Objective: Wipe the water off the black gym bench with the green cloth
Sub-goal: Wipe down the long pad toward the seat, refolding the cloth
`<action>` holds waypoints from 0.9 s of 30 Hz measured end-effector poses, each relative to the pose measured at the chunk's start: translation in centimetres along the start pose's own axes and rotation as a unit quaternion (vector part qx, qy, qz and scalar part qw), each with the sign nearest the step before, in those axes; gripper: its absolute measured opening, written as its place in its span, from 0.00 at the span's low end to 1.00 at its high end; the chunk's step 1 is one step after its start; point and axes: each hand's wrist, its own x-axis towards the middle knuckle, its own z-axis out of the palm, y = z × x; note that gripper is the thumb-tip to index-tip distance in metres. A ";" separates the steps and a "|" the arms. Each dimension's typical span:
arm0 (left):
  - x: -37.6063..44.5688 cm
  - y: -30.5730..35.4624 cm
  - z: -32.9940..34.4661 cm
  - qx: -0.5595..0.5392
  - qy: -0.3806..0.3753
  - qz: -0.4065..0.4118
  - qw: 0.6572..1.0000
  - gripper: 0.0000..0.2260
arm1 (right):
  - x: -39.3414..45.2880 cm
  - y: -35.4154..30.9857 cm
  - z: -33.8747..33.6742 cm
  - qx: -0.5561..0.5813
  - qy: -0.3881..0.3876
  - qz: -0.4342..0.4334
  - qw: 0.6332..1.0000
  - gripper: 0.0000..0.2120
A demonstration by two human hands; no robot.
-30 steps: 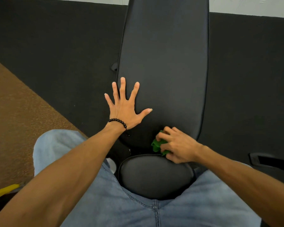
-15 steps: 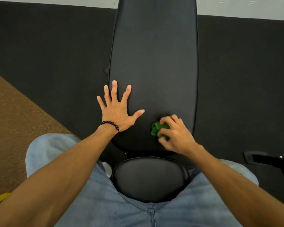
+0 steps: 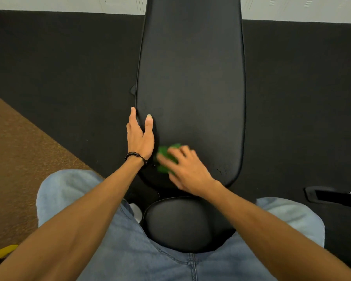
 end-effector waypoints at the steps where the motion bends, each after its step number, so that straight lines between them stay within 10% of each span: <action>1: 0.0 0.0 -0.1 0.001 -0.008 0.002 1.000 0.29 | -1.3 0.8 -0.1 -0.019 -0.057 -0.096 0.994 0.29; 3: 0.2 -0.1 -0.3 0.004 -0.024 -0.002 1.000 0.29 | -2.4 3.3 -0.5 -0.047 -0.077 -0.144 0.985 0.27; 8: -0.5 -0.3 0.0 0.094 -0.001 0.028 0.995 0.35 | 2.0 2.2 -1.1 0.033 0.103 0.178 0.978 0.24; 14: -0.6 1.7 1.7 0.307 -0.055 0.297 0.903 0.31 | -4.3 2.2 -0.9 0.030 -0.081 -0.058 0.995 0.17; 22: 0.5 4.6 6.0 0.426 -0.122 0.329 0.834 0.27 | -5.3 6.1 -2.8 0.005 0.160 0.349 0.923 0.22; 27: 1.1 5.6 6.5 0.464 -0.155 0.281 0.826 0.24 | -7.6 3.3 -1.2 -0.009 -0.019 0.042 0.999 0.25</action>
